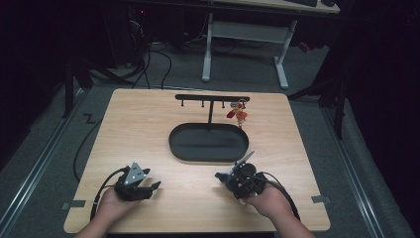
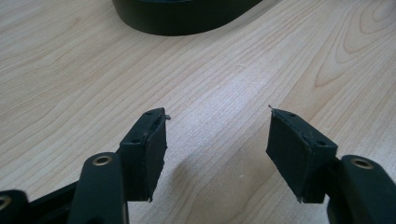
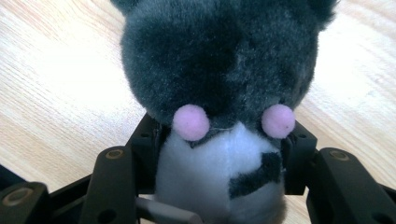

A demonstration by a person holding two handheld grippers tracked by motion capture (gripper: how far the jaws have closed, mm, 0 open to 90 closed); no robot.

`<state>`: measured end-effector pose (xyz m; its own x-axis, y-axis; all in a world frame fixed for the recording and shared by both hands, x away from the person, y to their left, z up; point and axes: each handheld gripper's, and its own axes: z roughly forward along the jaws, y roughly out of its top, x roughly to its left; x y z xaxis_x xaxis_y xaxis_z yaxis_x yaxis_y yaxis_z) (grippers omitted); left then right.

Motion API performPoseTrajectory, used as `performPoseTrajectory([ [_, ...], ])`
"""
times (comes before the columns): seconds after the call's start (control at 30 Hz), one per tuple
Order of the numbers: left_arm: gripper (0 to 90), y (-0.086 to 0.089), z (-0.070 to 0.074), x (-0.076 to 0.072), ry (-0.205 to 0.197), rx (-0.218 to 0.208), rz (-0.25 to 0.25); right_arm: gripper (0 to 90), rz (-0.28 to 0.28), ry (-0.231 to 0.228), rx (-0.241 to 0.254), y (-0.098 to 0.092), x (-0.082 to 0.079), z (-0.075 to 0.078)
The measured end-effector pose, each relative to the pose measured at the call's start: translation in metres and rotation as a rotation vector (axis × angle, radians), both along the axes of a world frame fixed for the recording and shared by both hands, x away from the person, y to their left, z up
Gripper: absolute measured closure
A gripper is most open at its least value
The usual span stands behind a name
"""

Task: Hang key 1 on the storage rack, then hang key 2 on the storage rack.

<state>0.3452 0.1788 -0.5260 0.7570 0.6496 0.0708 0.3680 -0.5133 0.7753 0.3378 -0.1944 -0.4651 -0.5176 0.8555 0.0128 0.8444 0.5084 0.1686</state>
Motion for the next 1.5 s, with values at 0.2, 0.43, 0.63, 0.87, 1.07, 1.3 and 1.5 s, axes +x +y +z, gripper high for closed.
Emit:
performPoseTrajectory([
  [0.2,34.7,0.0,0.0,0.0,-0.015,0.008,0.001,46.6,-0.02,-0.011,0.022,-0.003,0.004,0.014],
  [0.43,34.4,0.005,-0.001,0.001,-0.01,-0.007,0.0,46.8,-0.033,-0.015,0.044,-0.005,0.013,0.027],
  [0.63,34.4,0.002,0.0,0.001,-0.017,-0.007,-0.009,46.9,-0.039,-0.018,0.043,-0.007,0.024,0.043],
  [0.87,34.2,0.004,0.001,0.0,-0.021,-0.001,-0.008,46.8,-0.049,-0.019,0.054,-0.007,0.036,0.059],
  [1.07,34.5,0.0,-0.001,-0.001,-0.014,0.013,-0.031,46.9,-0.057,-0.012,0.056,-0.005,0.045,0.067],
  [1.3,34.6,0.001,-0.001,-0.004,-0.021,0.028,-0.036,46.9,-0.057,-0.01,0.049,0.0,0.054,0.083],
  [1.5,34.6,0.001,0.001,-0.005,-0.02,0.014,-0.024,46.9,-0.056,-0.025,0.048,0.003,0.063,0.099],
])
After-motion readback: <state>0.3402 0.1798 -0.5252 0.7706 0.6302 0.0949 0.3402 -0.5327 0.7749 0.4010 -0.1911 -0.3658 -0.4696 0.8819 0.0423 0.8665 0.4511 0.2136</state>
